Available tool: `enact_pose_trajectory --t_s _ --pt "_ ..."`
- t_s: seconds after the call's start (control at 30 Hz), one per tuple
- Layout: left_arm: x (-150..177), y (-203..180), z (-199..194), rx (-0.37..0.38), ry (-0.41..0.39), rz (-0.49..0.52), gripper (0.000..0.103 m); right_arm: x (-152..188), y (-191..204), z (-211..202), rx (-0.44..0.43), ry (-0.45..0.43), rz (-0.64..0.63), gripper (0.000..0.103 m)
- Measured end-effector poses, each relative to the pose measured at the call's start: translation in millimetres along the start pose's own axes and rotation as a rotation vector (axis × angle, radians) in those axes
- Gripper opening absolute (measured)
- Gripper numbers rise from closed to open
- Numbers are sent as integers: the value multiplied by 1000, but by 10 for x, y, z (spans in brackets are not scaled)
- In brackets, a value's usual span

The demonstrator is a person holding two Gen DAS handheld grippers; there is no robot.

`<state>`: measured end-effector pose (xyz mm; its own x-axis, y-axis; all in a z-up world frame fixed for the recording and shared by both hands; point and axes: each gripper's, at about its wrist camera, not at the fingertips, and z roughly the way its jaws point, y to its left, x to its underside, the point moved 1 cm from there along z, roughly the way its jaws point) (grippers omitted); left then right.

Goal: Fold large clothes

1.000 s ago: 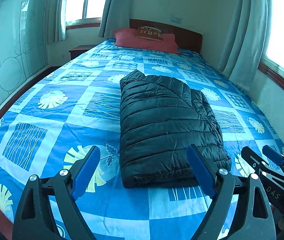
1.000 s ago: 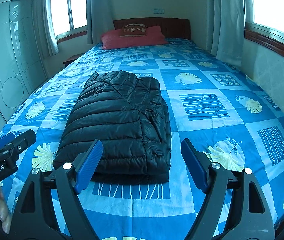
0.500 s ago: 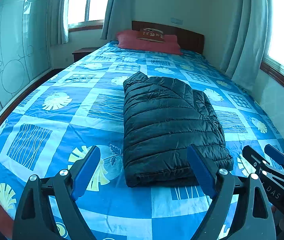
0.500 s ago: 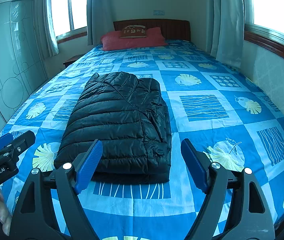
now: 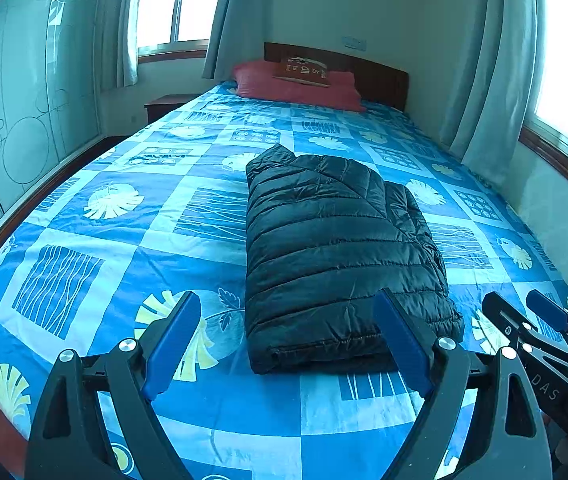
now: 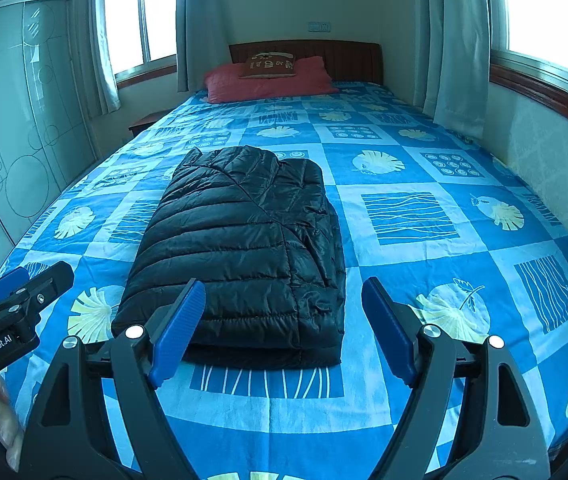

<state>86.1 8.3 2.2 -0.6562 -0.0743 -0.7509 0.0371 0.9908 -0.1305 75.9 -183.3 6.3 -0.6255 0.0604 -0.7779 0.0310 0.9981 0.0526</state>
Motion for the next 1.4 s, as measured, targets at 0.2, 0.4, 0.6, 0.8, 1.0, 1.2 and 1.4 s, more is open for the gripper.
enact_pose_trajectory --t_s 0.2,0.4,0.6,0.8,1.0,1.2,1.4 --pt "-7 3 -12 -4 -3 -2 87 -3 15 -7 0 -1 -1 80" --pt "-14 -6 -32 -8 -8 -10 87 -3 20 -7 -1 -1 -2 80" --pt "-9 -8 -37 -6 -8 -9 87 -1 39 -10 0 -1 -4 80" --pt "-6 -37 -58 -13 -17 1 87 -2 57 -9 -1 -1 -4 81" --pt "-15 -88 -76 -28 -28 20 87 13 92 -16 -1 -3 -8 81" --pt "-17 -80 -60 -24 -18 16 87 19 104 -16 0 -2 -9 81" --pt "-9 -46 -64 -43 -33 -13 88 47 126 -7 -3 1 -10 81"
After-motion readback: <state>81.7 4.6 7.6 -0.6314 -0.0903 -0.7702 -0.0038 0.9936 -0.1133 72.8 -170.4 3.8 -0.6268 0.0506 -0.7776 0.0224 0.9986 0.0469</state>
